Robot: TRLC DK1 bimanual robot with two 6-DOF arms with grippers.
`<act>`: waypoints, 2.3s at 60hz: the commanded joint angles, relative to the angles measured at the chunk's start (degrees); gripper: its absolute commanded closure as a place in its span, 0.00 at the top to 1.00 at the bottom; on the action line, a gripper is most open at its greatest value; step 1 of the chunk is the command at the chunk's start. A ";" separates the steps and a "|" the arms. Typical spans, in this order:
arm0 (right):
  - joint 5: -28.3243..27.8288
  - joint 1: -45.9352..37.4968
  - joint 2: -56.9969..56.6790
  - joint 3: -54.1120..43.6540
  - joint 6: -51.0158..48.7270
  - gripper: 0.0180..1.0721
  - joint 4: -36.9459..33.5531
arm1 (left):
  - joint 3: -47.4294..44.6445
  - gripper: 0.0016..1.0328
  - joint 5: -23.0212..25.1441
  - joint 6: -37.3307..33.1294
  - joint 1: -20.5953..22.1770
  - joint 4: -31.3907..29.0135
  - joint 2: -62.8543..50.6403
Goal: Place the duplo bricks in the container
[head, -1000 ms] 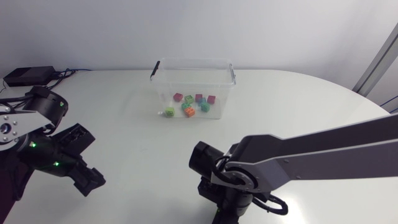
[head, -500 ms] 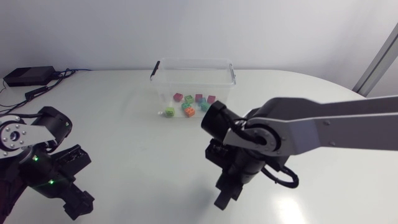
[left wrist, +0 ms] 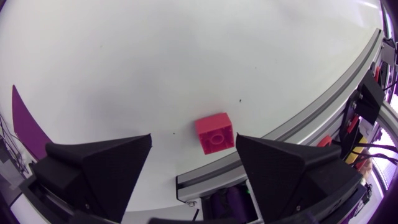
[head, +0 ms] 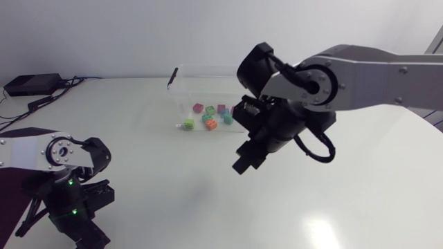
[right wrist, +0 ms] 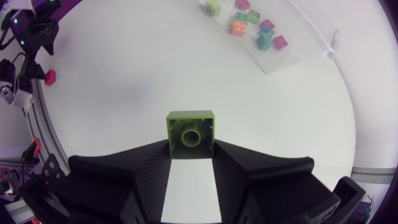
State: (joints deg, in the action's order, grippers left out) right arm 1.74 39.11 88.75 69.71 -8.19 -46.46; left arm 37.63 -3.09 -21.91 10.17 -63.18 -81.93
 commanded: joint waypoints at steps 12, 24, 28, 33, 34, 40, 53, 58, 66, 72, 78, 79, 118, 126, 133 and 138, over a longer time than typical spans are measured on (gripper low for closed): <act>0.11 -5.63 1.95 8.95 -0.69 0.26 -1.44 | 1.05 0.88 0.19 3.28 3.62 -1.07 -4.99; -0.24 -9.49 5.82 14.93 1.07 0.26 -0.30 | 1.05 0.83 0.19 3.37 3.98 -1.07 -7.19; -0.42 -10.64 7.14 16.86 1.68 0.26 0.49 | 1.05 0.80 0.19 3.45 4.15 -1.16 -8.07; -0.60 -11.69 9.16 19.14 2.12 0.26 1.54 | 1.05 0.78 0.19 3.45 4.15 -1.16 -9.39; -0.60 -11.87 9.42 19.50 2.12 0.26 1.72 | 1.05 0.78 0.19 3.45 4.15 -1.16 -9.56; -0.60 -12.83 12.24 22.05 2.56 0.26 2.95 | 1.13 0.74 0.19 3.37 4.68 -1.33 -10.44; -0.60 -14.42 18.65 28.02 3.79 0.26 5.85 | 1.48 0.55 2.13 2.93 5.56 -1.25 -12.99; -0.60 -14.50 21.29 30.66 3.88 0.26 6.20 | 1.48 0.40 2.65 2.84 5.65 -0.54 -14.05; -0.60 -14.68 24.45 34.97 4.32 0.26 6.47 | 1.48 0.26 3.88 2.75 5.65 0.07 -15.36; -0.60 -14.94 27.09 38.66 4.93 0.26 6.29 | 1.48 0.24 4.32 2.75 5.47 1.04 -15.98; -0.51 -15.29 29.46 41.73 5.29 0.26 6.20 | 2.45 0.24 5.64 2.93 4.77 0.95 -15.98; -0.51 -15.38 29.73 42.08 5.37 0.26 6.29 | 2.63 0.23 5.64 3.10 4.59 0.95 -15.89; 1.43 -15.21 38.87 53.86 7.13 0.73 2.60 | 33.04 0.21 6.96 2.58 -0.07 0.25 -3.41; 2.04 -14.86 38.60 54.30 7.75 0.86 1.63 | 40.07 0.21 8.10 4.42 1.95 7.02 -6.05; 2.66 -14.59 36.67 52.89 7.92 0.89 0.49 | 43.85 0.22 8.37 6.44 3.54 13.26 -8.25; 3.27 -14.59 34.12 50.43 7.92 0.90 0.58 | 46.13 0.22 8.45 8.02 4.77 17.91 -10.00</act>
State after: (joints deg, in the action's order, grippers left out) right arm 4.19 24.16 125.89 122.13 -1.63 -45.08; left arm 80.82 4.67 -16.43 13.85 -47.68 -89.17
